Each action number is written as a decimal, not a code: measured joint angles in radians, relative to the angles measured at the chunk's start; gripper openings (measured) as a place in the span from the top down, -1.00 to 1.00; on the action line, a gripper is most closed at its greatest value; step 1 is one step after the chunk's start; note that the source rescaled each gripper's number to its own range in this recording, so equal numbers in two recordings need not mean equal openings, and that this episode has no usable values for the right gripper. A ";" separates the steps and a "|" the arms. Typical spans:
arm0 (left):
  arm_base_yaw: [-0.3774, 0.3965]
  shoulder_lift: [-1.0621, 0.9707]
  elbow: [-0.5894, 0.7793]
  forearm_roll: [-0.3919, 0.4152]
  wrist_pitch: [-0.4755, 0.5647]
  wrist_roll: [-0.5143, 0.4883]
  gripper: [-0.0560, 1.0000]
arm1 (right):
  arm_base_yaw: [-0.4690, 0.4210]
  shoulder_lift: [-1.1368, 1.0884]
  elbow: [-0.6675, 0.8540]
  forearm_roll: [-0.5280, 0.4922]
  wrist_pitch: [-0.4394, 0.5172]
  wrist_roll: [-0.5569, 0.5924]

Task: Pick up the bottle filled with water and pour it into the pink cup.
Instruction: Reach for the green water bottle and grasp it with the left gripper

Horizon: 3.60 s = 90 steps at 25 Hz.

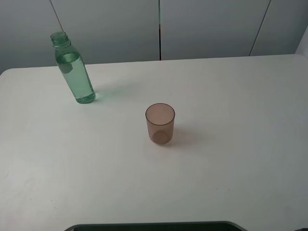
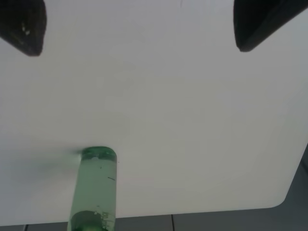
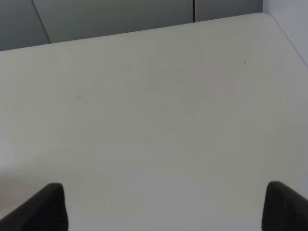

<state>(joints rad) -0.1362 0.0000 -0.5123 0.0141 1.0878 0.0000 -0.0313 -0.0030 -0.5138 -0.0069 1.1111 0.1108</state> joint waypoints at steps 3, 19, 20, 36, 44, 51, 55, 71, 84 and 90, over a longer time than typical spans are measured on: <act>0.000 0.000 0.000 0.002 0.000 -0.006 -0.97 | 0.000 0.000 0.000 0.000 0.000 0.000; 0.000 0.060 -0.080 0.016 -0.271 -0.017 -0.97 | 0.000 0.000 0.000 0.000 0.000 0.000; 0.000 0.087 -0.080 0.020 -0.322 -0.017 -0.97 | 0.000 0.000 0.000 0.000 0.000 0.000; 0.000 0.731 0.091 0.037 -1.397 0.015 -0.97 | 0.000 0.000 0.000 0.000 0.000 0.000; 0.000 1.036 0.299 0.047 -1.834 -0.038 -0.97 | 0.000 0.000 0.000 0.000 0.000 0.000; 0.000 1.244 0.308 0.053 -1.985 -0.042 -0.97 | 0.000 0.000 0.000 0.000 0.000 0.000; 0.000 1.379 0.308 0.061 -2.119 -0.042 -0.97 | 0.000 0.000 0.000 0.000 0.000 0.000; 0.000 1.705 0.260 0.136 -2.294 -0.048 -0.97 | 0.000 0.000 0.000 0.000 0.000 0.000; 0.000 1.856 0.091 0.247 -2.298 -0.094 -0.97 | 0.000 0.000 0.000 0.000 0.000 0.000; 0.000 1.914 0.034 0.270 -2.298 -0.094 -0.97 | 0.000 0.000 0.000 0.000 0.000 0.000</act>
<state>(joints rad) -0.1362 1.9145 -0.4782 0.2843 -1.2100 -0.0936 -0.0313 -0.0030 -0.5138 -0.0069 1.1111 0.1108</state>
